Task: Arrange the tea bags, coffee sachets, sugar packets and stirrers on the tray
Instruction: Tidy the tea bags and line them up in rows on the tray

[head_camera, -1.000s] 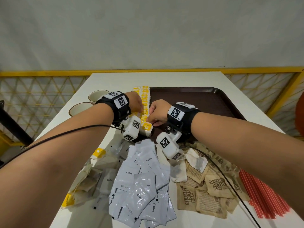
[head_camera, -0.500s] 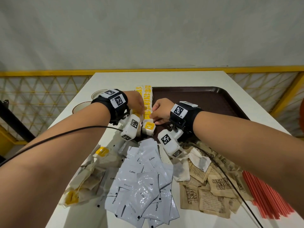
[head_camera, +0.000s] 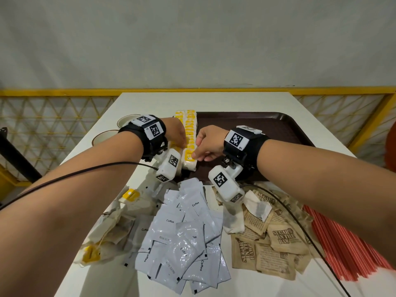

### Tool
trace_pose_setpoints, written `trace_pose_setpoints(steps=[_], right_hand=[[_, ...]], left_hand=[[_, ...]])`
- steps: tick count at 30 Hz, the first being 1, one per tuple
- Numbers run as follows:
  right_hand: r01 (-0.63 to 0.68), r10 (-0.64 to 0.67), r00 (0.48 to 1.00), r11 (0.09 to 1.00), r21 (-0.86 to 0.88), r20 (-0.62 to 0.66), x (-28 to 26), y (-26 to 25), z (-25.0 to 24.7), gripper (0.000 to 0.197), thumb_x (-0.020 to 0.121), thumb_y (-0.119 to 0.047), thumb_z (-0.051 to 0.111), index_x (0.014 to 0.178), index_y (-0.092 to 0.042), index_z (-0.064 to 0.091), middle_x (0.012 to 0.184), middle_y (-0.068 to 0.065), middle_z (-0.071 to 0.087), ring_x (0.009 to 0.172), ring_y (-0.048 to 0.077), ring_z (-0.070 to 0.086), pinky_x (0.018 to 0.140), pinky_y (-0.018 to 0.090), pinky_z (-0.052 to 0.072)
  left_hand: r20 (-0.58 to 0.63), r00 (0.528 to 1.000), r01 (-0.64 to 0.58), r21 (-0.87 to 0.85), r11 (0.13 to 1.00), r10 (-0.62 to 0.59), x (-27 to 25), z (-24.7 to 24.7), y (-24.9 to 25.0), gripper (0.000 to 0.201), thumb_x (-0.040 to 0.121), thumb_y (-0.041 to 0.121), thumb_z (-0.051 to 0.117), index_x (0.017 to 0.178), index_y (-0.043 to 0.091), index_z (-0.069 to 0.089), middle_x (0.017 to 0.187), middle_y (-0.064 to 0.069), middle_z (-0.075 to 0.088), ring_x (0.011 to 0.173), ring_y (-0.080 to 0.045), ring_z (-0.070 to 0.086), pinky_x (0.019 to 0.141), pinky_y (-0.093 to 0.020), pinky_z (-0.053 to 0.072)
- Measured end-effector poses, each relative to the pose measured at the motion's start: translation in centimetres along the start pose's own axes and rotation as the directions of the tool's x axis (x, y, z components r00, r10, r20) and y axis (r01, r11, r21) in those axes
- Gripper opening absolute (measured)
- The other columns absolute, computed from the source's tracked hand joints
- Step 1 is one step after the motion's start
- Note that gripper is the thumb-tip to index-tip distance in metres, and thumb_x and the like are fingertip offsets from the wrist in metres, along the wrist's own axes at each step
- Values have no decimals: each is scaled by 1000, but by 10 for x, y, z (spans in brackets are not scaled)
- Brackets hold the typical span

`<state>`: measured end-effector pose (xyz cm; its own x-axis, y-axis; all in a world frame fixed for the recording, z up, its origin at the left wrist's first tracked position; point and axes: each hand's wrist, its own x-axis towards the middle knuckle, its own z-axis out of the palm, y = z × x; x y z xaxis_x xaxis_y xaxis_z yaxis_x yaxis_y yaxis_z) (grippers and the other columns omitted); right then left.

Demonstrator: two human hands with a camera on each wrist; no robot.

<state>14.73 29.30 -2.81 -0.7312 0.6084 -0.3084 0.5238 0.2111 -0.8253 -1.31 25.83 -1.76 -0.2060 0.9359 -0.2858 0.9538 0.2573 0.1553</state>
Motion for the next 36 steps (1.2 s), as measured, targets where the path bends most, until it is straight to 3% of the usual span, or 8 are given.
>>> trace_pose_setpoints(steps=[4,7,13,17,21,25,30,36], right_hand=[[29,-27,999,998,53,-43,2,2,3,32,80,9,68,82,-11,44,65,15,62,51,17,62,48,24,52],[12,-10,1000,997,82,-27,2,3,5,30,82,9,66,82,-11,44,66,15,61,48,15,63,48,23,52],[21,-16,998,996,88,-58,5,6,8,27,83,7,66,79,-11,46,67,15,61,51,16,63,49,23,52],[29,-34,992,998,-52,-118,10,7,5,28,78,-7,77,66,-11,51,62,7,60,54,12,59,52,23,53],[43,-46,999,960,-278,-6,7,6,7,31,71,-22,84,66,-14,54,67,2,59,63,11,57,56,23,52],[67,-57,998,924,-376,38,7,4,10,30,73,-21,82,69,-14,54,65,1,56,61,12,54,51,21,48],[92,-70,995,902,-422,68,5,0,10,24,75,-18,81,74,-15,57,64,-1,56,58,10,53,43,16,43],[113,-101,994,883,-455,50,8,-3,15,19,75,-7,75,68,-13,59,58,0,54,49,9,47,35,12,37]], left_hand=[[-31,999,-16,-34,999,15,-5,-2,-2,20,84,30,68,97,15,72,101,-1,66,97,-17,58,88,-32,47],[-68,998,-7,-114,993,-1,-10,-7,-5,20,82,38,70,86,18,70,90,3,63,90,-15,55,84,-31,44],[57,998,-31,-47,998,34,-14,1,0,20,78,38,74,89,22,71,102,5,66,99,-13,55,94,-31,43],[30,999,-24,-36,999,25,-11,4,3,17,81,32,73,91,19,71,97,3,64,94,-13,55,85,-28,43],[33,999,-7,-44,999,8,-10,4,3,14,78,33,75,82,20,70,90,4,65,88,-11,55,80,-26,42],[18,1000,5,-51,999,-4,-10,5,3,17,75,33,77,82,21,68,85,6,63,84,-10,55,76,-27,44],[-18,999,29,-29,999,-30,-11,7,3,12,77,36,75,75,29,66,91,5,65,92,-15,59,86,-33,49],[-47,998,46,-24,999,-47,-15,5,7,11,79,36,73,79,26,69,94,4,66,92,-14,59,88,-33,50]])
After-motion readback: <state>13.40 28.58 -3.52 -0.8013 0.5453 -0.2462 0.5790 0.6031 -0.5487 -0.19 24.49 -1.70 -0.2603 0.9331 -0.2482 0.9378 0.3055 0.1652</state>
